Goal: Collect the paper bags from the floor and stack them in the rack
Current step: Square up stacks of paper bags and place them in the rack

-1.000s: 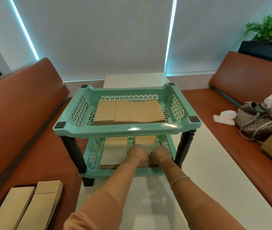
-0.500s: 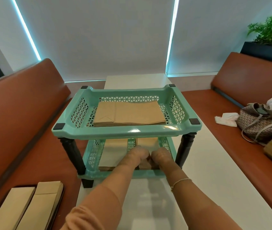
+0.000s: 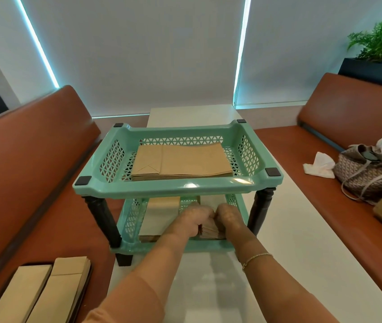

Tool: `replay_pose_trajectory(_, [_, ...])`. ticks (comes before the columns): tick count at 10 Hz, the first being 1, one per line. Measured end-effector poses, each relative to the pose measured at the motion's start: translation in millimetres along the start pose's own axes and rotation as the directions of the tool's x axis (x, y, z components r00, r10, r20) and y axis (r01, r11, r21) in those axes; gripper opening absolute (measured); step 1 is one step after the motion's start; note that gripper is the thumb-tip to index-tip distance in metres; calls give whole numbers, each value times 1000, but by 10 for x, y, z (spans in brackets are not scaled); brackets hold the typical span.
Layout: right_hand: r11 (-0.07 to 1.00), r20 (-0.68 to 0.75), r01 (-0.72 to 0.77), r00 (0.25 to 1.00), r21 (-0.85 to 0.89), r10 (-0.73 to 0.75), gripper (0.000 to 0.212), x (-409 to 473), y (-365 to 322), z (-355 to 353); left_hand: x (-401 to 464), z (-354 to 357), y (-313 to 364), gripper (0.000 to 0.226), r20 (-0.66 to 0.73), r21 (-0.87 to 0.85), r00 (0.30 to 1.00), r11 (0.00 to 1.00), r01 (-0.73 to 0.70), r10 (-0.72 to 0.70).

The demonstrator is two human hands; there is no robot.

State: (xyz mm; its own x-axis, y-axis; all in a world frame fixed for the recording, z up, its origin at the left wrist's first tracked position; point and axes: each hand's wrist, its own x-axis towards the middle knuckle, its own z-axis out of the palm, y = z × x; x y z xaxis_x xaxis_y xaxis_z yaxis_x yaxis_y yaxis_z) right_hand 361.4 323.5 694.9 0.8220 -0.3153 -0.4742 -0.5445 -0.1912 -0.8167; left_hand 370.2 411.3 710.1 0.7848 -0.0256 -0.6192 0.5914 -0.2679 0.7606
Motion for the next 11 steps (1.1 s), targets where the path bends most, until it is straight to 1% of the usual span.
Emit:
replay_pose_trajectory(1, [991, 26, -42, 999, 124, 39, 21, 7, -61, -22, 21, -149, -61, 27, 11, -47, 992, 991, -122, 123])
replay_pose_trajectory(2, [984, 16, 133, 991, 122, -136, 9, -7, -73, -6, 34, -235, -161, 31, 52, -74, 964, 963, -258, 262])
replay_pose_trajectory(3, [953, -46, 282, 959, 114, -279, 41, -1, -24, 35, 111, -193, -228, 52, -9, 58, 929, 927, -370, 371])
replay_pose_trajectory(4, [936, -84, 349, 935, 54, -344, 47, -27, 71, 43, 117, -81, -263, 53, -139, 124, 934, 942, -313, 329])
replay_pose_trajectory(5, [935, -62, 355, 933, 10, -354, 48, -38, 111, 10, 132, -21, -314, 51, -166, 105, 931, 945, -311, 325])
replay_pose_trajectory(6, [938, -36, 346, 937, -27, -347, 46, -27, 145, 2, 126, -12, -362, 51, -162, 160, 919, 928, -335, 360])
replay_pose_trajectory(7, [943, -32, 328, 943, -63, -330, 43, -7, 181, 23, 146, 9, -371, 49, -164, 130, 930, 942, -310, 329])
replay_pose_trajectory(8, [952, -64, 294, 952, -85, -300, 37, -1, 150, 17, -36, 36, -189, 25, -163, 17, 956, 970, -242, 242])
replay_pose_trajectory(9, [947, -76, 307, 946, -90, -314, 40, 6, 117, 17, 18, 34, -162, 34, -190, 0, 955, 973, -231, 227])
replay_pose_trajectory(10, [950, -68, 277, 955, -144, -289, 36, 8, 122, 27, 12, 7, -222, 38, -192, 164, 953, 965, -205, 236])
replay_pose_trajectory(11, [944, -52, 252, 962, -213, -268, 31, 39, 144, 30, -25, -28, -198, 36, -177, 332, 954, 927, -175, 244])
